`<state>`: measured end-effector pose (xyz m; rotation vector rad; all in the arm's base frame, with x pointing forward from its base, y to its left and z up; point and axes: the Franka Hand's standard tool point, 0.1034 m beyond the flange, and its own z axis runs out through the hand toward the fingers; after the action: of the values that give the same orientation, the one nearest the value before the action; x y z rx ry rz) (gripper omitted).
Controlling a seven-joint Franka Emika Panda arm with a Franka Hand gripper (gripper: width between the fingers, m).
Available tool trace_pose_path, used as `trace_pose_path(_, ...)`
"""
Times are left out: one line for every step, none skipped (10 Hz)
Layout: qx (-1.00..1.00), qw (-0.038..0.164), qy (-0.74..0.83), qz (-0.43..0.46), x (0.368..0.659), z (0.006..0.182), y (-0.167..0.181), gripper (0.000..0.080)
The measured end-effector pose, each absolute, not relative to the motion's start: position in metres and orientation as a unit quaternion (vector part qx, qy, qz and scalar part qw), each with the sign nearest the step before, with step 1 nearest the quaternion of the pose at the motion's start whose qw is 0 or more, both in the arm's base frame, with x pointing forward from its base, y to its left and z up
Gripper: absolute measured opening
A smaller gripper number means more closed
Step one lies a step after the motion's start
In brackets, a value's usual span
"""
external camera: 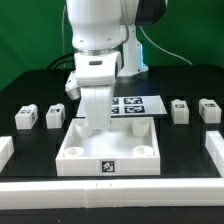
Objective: Assemble one leg
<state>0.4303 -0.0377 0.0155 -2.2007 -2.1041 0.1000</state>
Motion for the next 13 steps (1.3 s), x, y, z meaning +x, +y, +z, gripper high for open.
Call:
trace_pose_path(-0.722,0.047,-0.690,0.033,0.430,0.016,-0.038,0.0063)
trace_pose_path(-0.722,0.047,-0.690,0.033,0.430,0.016,-0.038,0.0063)
trace_pose_path(-0.722,0.047,-0.690,0.033,0.430,0.016,-0.038,0.0063)
trace_pose_path(-0.722,0.047,-0.690,0.033,0.431,0.016,-0.038,0.0063)
trace_pose_path(-0.722,0.047,-0.690,0.033,0.431,0.016,-0.038,0.0063)
trace_pose_path(-0.721,0.048,-0.691,0.032,0.431,0.015,-0.036,0.0063)
trace_pose_path(-0.721,0.047,-0.691,0.031,0.434,0.015,-0.029,0.0064)
trace_pose_path(-0.719,0.046,-0.693,0.027,0.438,0.015,-0.017,0.0064)
trace_pose_path(-0.716,0.043,-0.696,0.022,0.442,0.015,-0.007,0.0064)
trace_pose_path(-0.711,0.042,-0.702,0.017,0.445,0.015,0.005,0.0064)
trace_pose_path(-0.712,0.042,-0.700,0.015,0.448,0.015,0.018,0.0064)
trace_pose_path(-0.709,0.042,-0.704,0.012,0.451,0.015,0.028,0.0064)
trace_pose_path(-0.704,0.042,-0.709,0.008,0.457,0.015,0.037,0.0064)
